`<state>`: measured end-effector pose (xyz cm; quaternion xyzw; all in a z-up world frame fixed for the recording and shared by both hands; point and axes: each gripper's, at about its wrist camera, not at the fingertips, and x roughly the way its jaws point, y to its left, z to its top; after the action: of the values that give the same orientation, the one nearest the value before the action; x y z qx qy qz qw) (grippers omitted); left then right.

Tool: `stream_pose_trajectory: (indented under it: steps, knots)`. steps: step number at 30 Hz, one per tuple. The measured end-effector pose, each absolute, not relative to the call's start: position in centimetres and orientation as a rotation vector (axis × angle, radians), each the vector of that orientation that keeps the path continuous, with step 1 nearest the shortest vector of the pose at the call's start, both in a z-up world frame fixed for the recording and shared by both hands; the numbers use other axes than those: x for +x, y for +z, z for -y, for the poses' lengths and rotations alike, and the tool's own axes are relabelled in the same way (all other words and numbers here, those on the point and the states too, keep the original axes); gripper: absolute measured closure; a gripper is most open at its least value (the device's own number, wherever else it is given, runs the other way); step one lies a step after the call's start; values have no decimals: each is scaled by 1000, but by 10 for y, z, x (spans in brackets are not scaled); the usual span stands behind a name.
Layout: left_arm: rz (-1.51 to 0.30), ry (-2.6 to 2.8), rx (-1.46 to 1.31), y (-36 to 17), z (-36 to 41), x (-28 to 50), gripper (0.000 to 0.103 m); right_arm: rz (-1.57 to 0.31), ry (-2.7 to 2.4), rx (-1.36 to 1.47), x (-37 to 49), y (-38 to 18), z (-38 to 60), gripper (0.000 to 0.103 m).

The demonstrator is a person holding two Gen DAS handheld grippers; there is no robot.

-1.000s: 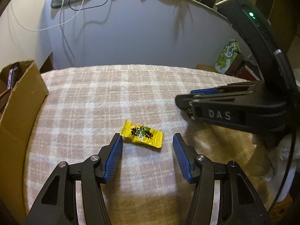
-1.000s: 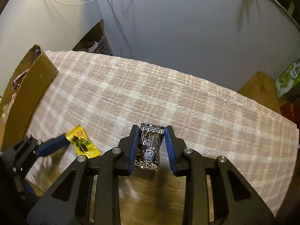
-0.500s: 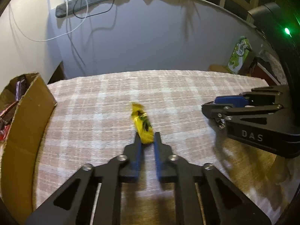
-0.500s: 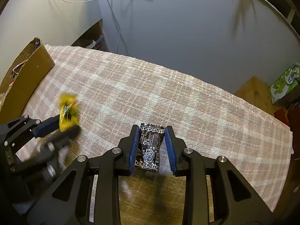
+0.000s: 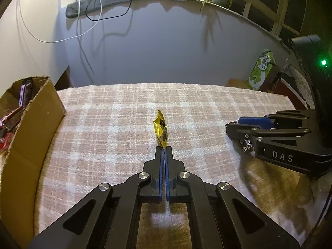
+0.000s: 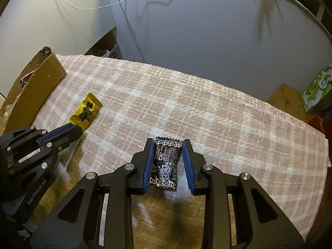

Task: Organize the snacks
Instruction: 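Grasp the yellow candy with the left gripper while the right gripper grasps the black-wrapped candy, then carry the yellow candy into the box with the left gripper while the right gripper carries the black candy there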

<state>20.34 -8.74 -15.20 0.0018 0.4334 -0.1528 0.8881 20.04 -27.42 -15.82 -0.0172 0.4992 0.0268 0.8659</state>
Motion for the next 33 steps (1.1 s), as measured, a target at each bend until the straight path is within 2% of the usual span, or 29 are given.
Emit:
stream_pose_trajectory:
  steps: [5,7,8,9,22,23,24,33]
  knots:
    - [-905,-313,-12,-154,84,207,101,-1046,56,-40,198,-158,275,74]
    - [-933,-320,-22,-156,85,211,84,-1047,55,-42,200,-158,272,74]
    - [-939,-318,-17,-157,86,211,67,-1047,56,-44,200,-158,272,74]
    - [-930,-305,-8,-156,86,211,60,-1047,57,-45,200,-158,272,74]
    - [-919,-268,153,-160,102,237,60,-1042,69,-34,202,-159,272,74]
    - [-915,-280,157,-161,102,237,67,-1042,70,-34,202,-159,272,74]
    - [-913,-289,158,-160,102,237,79,-1041,70,-34,202,-159,272,74]
    - [-901,-298,138,-154,100,229,80,-1036,75,-28,201,-157,270,74]
